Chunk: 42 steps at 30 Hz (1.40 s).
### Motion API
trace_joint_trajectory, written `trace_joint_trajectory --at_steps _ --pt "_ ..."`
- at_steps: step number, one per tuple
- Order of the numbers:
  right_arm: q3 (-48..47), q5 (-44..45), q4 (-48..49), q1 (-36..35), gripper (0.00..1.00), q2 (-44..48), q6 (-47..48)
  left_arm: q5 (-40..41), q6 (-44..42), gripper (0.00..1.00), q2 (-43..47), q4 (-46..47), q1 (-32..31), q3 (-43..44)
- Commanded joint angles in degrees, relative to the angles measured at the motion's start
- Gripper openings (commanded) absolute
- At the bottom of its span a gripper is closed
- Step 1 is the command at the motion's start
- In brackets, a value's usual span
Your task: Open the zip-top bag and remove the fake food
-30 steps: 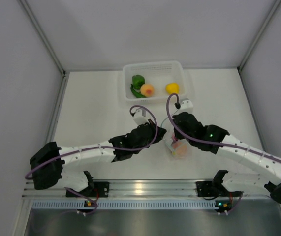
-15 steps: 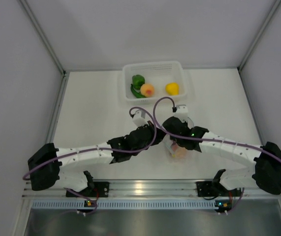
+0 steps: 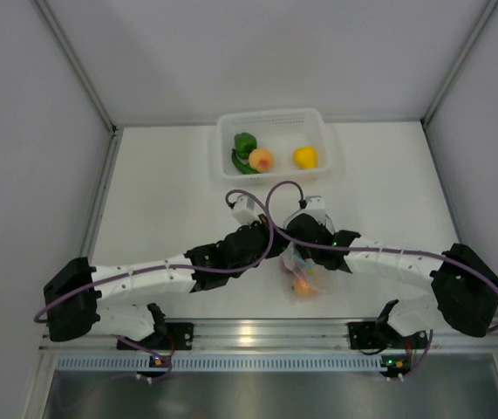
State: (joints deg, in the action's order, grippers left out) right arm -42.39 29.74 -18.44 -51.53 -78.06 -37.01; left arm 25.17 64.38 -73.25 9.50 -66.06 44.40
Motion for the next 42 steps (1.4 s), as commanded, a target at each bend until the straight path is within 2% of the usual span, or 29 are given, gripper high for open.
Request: trace_joint_trajectory --at_steps 1,4,7,15,18,29,33,37,42 --pt "1.87 -7.49 5.34 0.55 0.43 3.44 0.63 1.99 -1.01 0.0 1.89 2.81 -0.21 -0.54" --pt "3.1 -8.81 5.25 0.55 0.45 7.38 -0.77 2.95 -1.36 0.0 1.98 2.72 -0.21 -0.9" --pt "5.12 -14.76 8.58 0.55 0.48 11.6 -1.48 3.31 -1.71 0.0 1.36 2.81 -0.21 -0.98" --pt "8.02 -20.24 10.43 0.55 0.58 14.34 -1.05 3.4 -3.12 0.0 -0.4 2.72 -0.12 -0.19" --pt "8.29 -18.75 9.83 0.03 0.62 11.63 -0.25 3.22 -3.65 0.0 -0.57 2.72 -0.12 0.16" --pt "8.64 -14.0 12.2 -2.79 0.66 3.27 -3.33 2.78 -4.79 0.0 -0.14 2.72 -0.12 0.16" --pt "9.17 -13.48 10.88 -3.4 0.68 4.84 -3.33 4.18 -5.05 0.0 0.83 2.72 -0.12 -0.81" --pt "9.34 -14.26 8.69 -3.58 0.8 5.9 -3.06 5.24 -5.49 0.0 1.71 2.63 -0.12 -1.51" --pt "10.57 -13.21 8.76 -4.81 0.79 6.43 -4.73 6.12 -5.58 0.0 1.8 2.63 -0.12 -1.78"
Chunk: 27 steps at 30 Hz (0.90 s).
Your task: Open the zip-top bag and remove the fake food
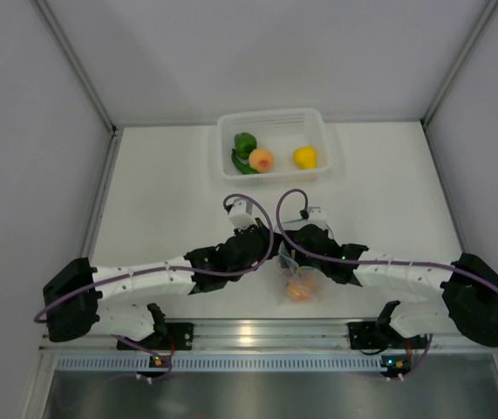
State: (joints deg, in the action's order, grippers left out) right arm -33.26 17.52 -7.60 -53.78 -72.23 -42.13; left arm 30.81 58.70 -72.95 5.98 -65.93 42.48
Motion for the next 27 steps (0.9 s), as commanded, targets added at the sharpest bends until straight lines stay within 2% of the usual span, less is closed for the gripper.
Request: trace_joint_trajectory --at_steps 1,7,9,10,14,19,27 --pt "1.7 -1.52 -1.03 -2.65 0.78 0.33 0.21 0.48 0.1 0.0 1.41 6.15 -0.25 0.15" --pt "0.83 -0.91 0.74 -3.17 0.68 -3.97 -0.85 -0.04 0.02 0.0 0.79 6.15 -0.25 0.41" --pt "0.04 0.49 0.04 -3.79 0.61 -4.67 -0.85 0.39 -0.07 0.0 1.14 6.15 -0.25 -0.03" --pt "-0.23 1.2 -0.4 -4.05 0.52 -4.42 -0.76 0.65 -0.16 0.0 1.58 6.15 -0.25 -0.2" --pt "-2.07 6.9 -4.52 -5.81 0.42 -1.96 -0.59 1.45 -0.34 0.0 2.19 6.15 -0.16 -0.91" --pt "-4.71 12.53 -9.1 -8.8 0.39 2.52 0.38 1.45 -0.95 0.0 2.11 6.15 -0.25 -0.64" --pt "-8.31 14.64 -12.0 -11.52 0.39 6.83 2.84 0.31 -1.57 0.0 0.79 6.15 -0.34 -0.12"
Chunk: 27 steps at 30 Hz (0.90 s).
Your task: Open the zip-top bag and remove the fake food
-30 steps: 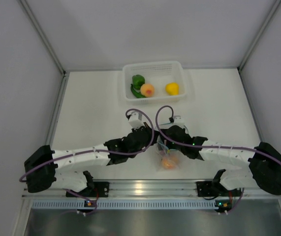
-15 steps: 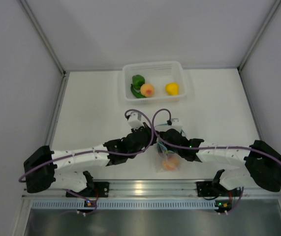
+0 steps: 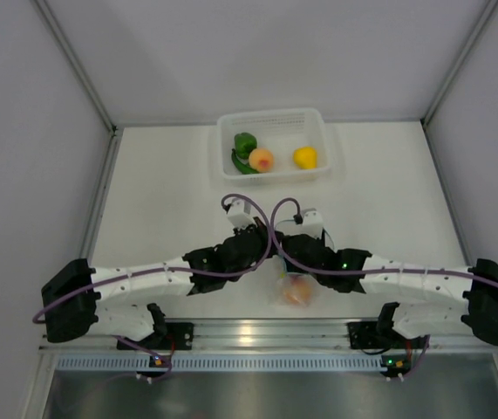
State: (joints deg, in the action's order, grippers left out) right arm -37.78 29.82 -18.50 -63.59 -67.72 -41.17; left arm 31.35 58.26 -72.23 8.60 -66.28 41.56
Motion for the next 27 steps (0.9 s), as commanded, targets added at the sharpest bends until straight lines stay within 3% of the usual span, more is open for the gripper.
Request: trace_joint_trajectory --at_steps 1,12,27 --pt "-4.05 2.52 -1.45 -1.8 0.39 2.33 2.75 -0.94 -1.3 0.0 -0.19 3.53 0.01 1.06" --pt "-12.22 8.49 -9.17 -1.89 0.39 4.35 7.06 -1.92 -2.36 0.0 -0.81 3.53 0.1 0.98" --pt "-23.91 6.47 -14.1 -1.36 0.39 14.46 15.67 1.52 -0.52 0.0 0.42 3.53 0.01 -1.48"
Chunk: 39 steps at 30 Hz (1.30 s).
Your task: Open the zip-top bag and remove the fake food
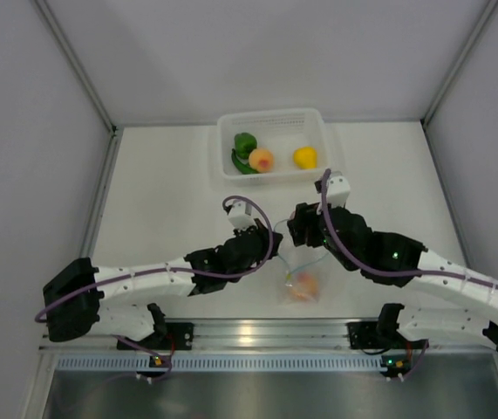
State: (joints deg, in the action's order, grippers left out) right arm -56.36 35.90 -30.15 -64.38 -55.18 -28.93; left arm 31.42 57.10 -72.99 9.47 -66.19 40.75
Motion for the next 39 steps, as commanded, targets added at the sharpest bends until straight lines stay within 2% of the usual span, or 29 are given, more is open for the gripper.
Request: trace_joint_trajectory --at_steps 1,4,5,7,8,10,11,14,20,25,27,32,35,36,37,39 --pt "-6.39 0.92 -2.72 -0.14 0.39 1.92 5.01 1.45 0.73 0.0 1.36 2.65 -0.08 -0.85" --pt "-11.22 1.37 -2.63 2.85 0.39 -0.09 9.31 1.28 0.82 0.0 1.97 2.65 -0.08 -1.2" --pt "-13.84 0.32 -2.46 6.25 0.39 -0.98 10.46 1.36 0.99 0.0 2.15 2.65 -0.08 -1.55" --pt "-16.14 -5.91 -1.49 11.18 0.39 -4.56 13.01 1.54 1.17 0.0 2.85 2.65 -0.08 -1.99" --pt "-18.24 -10.8 -0.44 17.12 0.39 -6.07 13.54 1.71 1.26 0.0 3.2 2.65 -0.08 -2.43" --pt "-20.71 -15.14 0.0 22.69 0.39 -9.75 15.55 1.89 1.17 0.0 3.56 2.57 -0.08 -2.69" --pt "-23.77 -16.64 0.09 27.33 0.38 -14.38 16.18 1.89 1.17 0.0 3.73 2.65 -0.08 -2.7" --pt "-30.97 -23.13 -0.7 33.77 0.38 -24.95 17.67 2.07 0.91 0.0 4.26 2.65 0.01 -3.05" --pt "-46.52 -26.05 -2.1 39.85 0.37 -45.17 19.26 2.15 0.64 0.0 4.09 2.65 0.01 -3.4" --pt "-57.53 -25.09 -2.19 39.95 0.39 -59.57 21.45 1.54 0.47 0.0 3.56 2.74 0.01 -3.22" --pt "-61.06 -24.48 -1.32 39.86 0.39 -62.32 22.85 1.1 0.12 0.0 3.38 2.65 0.01 -3.14" --pt "-64.57 -23.59 1.67 39.95 0.52 -68.83 24.18 0.66 0.2 0.0 3.47 2.65 0.01 -3.4" --pt "-65.11 -25.61 2.55 39.86 0.65 -70.77 25.06 0.31 -0.06 0.0 3.64 2.65 0.01 -3.31" --pt "-64.85 -25.62 3.69 39.86 0.85 -70.68 24.89 0.14 -0.23 0.0 3.73 2.74 0.01 -3.31" --pt "-64.58 -25.7 4.04 39.86 0.98 -70.42 24.8 0.05 -0.58 0.0 3.73 2.74 0.01 -3.22" --pt "-64.14 -26.06 4.4 39.86 0.99 -69.72 24.97 0.22 -0.68 0.0 4.17 2.65 0.01 -3.57"
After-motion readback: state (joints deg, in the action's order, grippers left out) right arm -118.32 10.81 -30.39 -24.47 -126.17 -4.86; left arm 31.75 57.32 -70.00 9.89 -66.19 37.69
